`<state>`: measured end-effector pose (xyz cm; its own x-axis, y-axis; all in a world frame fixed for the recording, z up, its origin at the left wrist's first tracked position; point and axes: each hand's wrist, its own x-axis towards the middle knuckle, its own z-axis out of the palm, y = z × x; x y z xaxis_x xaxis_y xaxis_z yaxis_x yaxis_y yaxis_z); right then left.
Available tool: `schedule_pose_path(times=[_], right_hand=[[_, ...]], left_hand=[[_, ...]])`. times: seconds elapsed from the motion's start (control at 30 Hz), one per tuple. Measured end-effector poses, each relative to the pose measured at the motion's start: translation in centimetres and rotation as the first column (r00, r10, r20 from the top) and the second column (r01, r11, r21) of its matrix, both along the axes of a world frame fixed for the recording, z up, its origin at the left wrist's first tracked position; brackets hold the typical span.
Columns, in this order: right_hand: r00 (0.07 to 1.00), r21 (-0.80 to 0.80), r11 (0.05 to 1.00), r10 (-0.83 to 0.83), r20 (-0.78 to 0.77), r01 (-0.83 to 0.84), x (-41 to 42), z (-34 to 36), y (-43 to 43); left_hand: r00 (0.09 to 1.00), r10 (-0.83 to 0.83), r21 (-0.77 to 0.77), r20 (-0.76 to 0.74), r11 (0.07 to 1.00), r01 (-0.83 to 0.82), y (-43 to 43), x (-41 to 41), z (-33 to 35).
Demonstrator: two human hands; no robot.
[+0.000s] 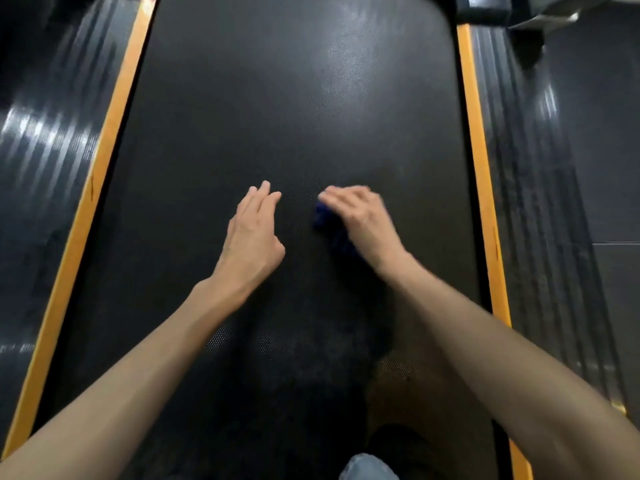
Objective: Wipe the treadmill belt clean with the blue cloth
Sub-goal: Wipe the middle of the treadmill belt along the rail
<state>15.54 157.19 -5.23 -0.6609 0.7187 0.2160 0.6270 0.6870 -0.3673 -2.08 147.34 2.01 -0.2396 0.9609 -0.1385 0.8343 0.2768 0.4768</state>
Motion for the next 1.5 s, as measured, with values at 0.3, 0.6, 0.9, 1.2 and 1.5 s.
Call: schedule_pose_path(times=[0.3,0.6,0.9,1.2,1.5], right_hand=[[0.854,-0.086,0.854,-0.496,0.158,0.512,2.6,3.2,3.2],[0.745,-0.394,0.636,-0.614,0.263,0.663,6.1,5.1,3.2],[0.663,-0.388,0.538,-0.61,0.434,0.748,9.7,6.1,2.1],[0.657,0.055,0.686,-0.714,0.242,0.726,17.6,4.8,1.1],[0.705,-0.001,0.713,-0.693,0.149,0.701,18.9,2.5,-0.2]], left_hand=[[0.989,-0.108,-0.023,0.104,0.994,0.111,2.4,1.9,-1.0],[0.951,-0.271,0.085,0.151,0.962,0.26,7.2,8.7,-1.9],[0.887,-0.46,0.255,0.042,0.863,0.436,8.1,12.9,-3.0],[0.59,-0.717,-0.052,-0.371,0.651,0.757,8.7,16.2,-5.9],[0.233,-0.867,0.048,-0.441,0.236,0.97,9.8,15.0,-7.1]])
